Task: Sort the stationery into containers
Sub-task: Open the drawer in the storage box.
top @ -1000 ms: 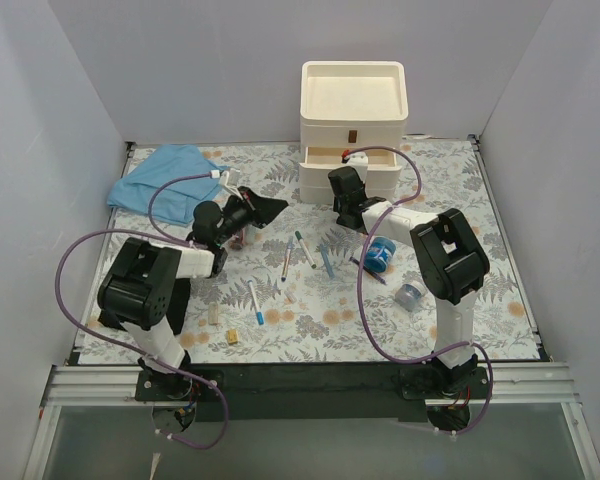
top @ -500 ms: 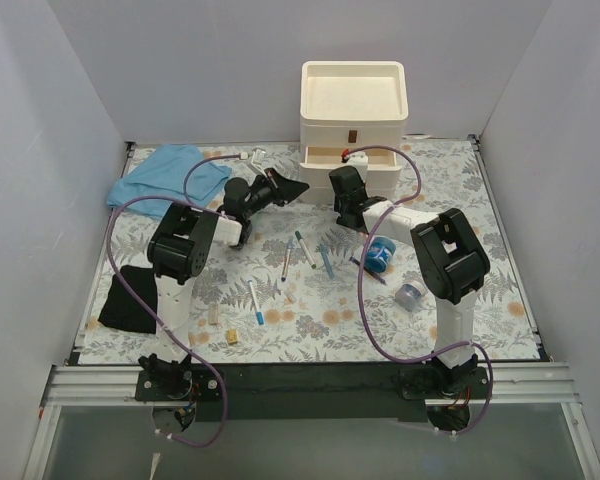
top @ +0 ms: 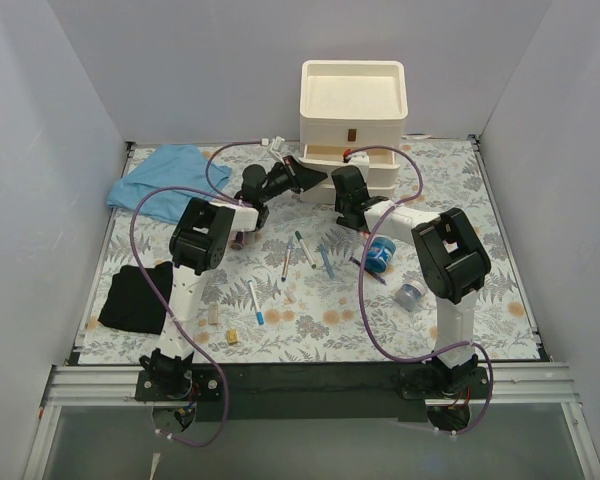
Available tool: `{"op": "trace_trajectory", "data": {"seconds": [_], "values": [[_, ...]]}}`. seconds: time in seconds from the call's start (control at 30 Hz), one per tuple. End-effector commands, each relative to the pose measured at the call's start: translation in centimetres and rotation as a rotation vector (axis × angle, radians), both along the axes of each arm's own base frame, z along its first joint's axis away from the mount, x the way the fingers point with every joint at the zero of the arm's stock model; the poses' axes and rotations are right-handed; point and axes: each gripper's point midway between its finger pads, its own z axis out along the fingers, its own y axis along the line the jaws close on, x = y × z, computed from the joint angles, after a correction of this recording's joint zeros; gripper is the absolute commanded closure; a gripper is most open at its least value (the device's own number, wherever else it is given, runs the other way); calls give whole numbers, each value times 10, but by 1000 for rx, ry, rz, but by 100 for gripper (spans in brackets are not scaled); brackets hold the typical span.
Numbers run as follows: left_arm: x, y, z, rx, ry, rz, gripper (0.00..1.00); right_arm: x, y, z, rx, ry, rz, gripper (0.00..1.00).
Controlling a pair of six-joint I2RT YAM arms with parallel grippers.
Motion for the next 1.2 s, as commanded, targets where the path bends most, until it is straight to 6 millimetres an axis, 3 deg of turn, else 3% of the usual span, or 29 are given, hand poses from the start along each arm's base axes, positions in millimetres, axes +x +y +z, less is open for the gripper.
{"op": "trace_trajectory", "data": {"seconds": [0.0,0.27,0.3,0.37,0.47,0.63,0.97,1.17], "values": [[16,-3,39,-45,-76,37,100,0,3,29,51,-54,-10,99],[34,-20,47,-54,-94,38,100,-5,9,28,49,-43,-5,99],[35,-25,37,-44,-77,29,100,-5,8,28,47,-44,-9,99],[35,-33,37,-48,-73,14,100,-4,6,28,38,-46,-18,99],[30,-42,40,-55,-82,5,100,-4,3,27,36,-48,-25,99],[22,-47,29,-54,-59,-8,100,-6,0,24,37,-48,-29,99],[4,-41,9,-35,-35,-23,100,5,-17,11,36,-28,-66,99],[-11,-39,8,-37,-42,-39,100,6,-17,4,36,-18,-65,99]]}}
